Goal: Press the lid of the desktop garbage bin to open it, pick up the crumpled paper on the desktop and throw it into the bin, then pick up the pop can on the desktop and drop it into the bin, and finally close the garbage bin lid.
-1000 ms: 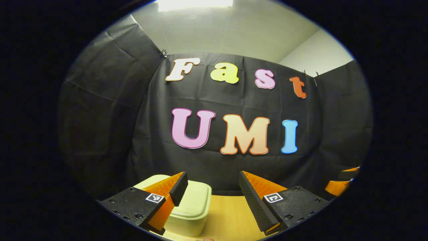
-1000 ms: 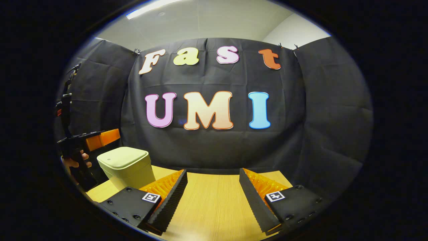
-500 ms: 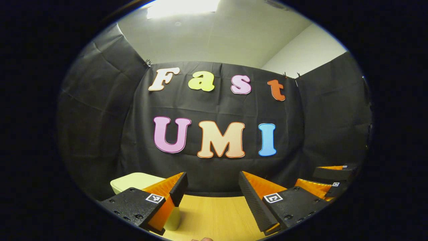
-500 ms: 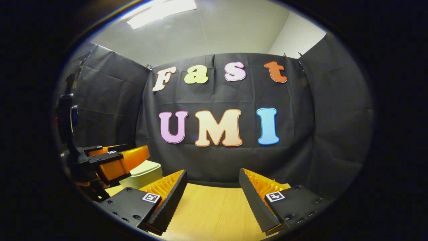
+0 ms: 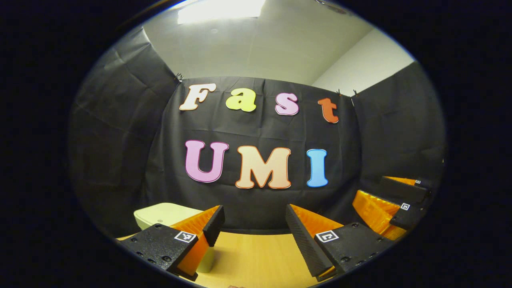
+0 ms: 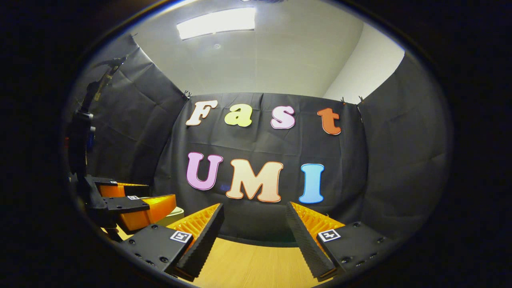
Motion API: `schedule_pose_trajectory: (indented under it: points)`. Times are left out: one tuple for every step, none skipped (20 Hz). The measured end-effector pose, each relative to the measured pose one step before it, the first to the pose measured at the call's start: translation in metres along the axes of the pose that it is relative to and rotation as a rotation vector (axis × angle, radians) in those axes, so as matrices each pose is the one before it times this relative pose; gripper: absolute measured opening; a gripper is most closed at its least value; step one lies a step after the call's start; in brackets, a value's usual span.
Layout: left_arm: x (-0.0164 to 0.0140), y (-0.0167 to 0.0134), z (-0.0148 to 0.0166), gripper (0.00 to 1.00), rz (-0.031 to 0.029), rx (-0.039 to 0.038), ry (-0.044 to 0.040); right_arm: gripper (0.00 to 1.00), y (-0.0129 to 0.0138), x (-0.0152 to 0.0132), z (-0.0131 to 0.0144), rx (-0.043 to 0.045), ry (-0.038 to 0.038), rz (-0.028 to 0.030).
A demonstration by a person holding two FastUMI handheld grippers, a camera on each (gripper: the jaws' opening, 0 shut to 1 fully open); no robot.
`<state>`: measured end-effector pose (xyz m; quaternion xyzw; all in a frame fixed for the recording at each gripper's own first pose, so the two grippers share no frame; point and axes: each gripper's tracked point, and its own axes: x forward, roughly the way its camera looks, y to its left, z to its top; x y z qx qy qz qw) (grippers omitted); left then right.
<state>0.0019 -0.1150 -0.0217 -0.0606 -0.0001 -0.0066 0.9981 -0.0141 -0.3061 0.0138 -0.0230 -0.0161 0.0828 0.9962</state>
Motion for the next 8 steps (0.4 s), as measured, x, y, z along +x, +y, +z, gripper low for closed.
schedule_pose_trajectory:
  points:
    - [-0.00060, 0.00282, 0.00324, 0.92, -0.00101, 0.00056, -0.01805, 0.98, 0.00076, 0.00025, -0.00294, 0.01175, 0.00865, -0.00547]
    - [0.00063, 0.00018, 0.00479, 0.92, -0.00807, 0.01545, -0.02077, 0.98, -0.00212, -0.00170, -0.00262, 0.00654, 0.01236, -0.01184]
    - [0.00024, -0.00234, 0.00293, 0.92, -0.01171, 0.01680, -0.01555, 1.00, -0.00317, -0.00209, -0.00084, -0.00459, 0.00510, -0.01202]
    - [0.00010, -0.00182, 0.00172, 0.92, -0.01042, 0.00787, -0.00974, 0.98, -0.00524, -0.00181, 0.00014, -0.01619, 0.00169, -0.01916]
    - [0.00000, -0.00272, -0.00136, 0.92, -0.01023, -0.00432, 0.00104, 0.98, -0.00509, -0.00141, 0.00124, -0.01311, -0.00620, -0.01921]
    - [-0.00122, -0.00299, -0.00175, 0.92, -0.01184, -0.01118, 0.00622, 0.98, -0.00188, -0.00274, 0.00193, -0.00606, -0.00457, -0.01239]
    - [-0.00083, -0.00164, -0.00135, 0.92, -0.00820, -0.00996, 0.00464, 0.98, 0.00004, -0.00135, -0.00056, -0.00112, -0.00106, -0.00964]
    - [-0.00078, 0.00014, 0.00037, 0.92, -0.00393, -0.00588, 0.00115, 0.98, 0.00001, -0.00047, -0.00066, 0.00168, 0.00398, -0.00575]
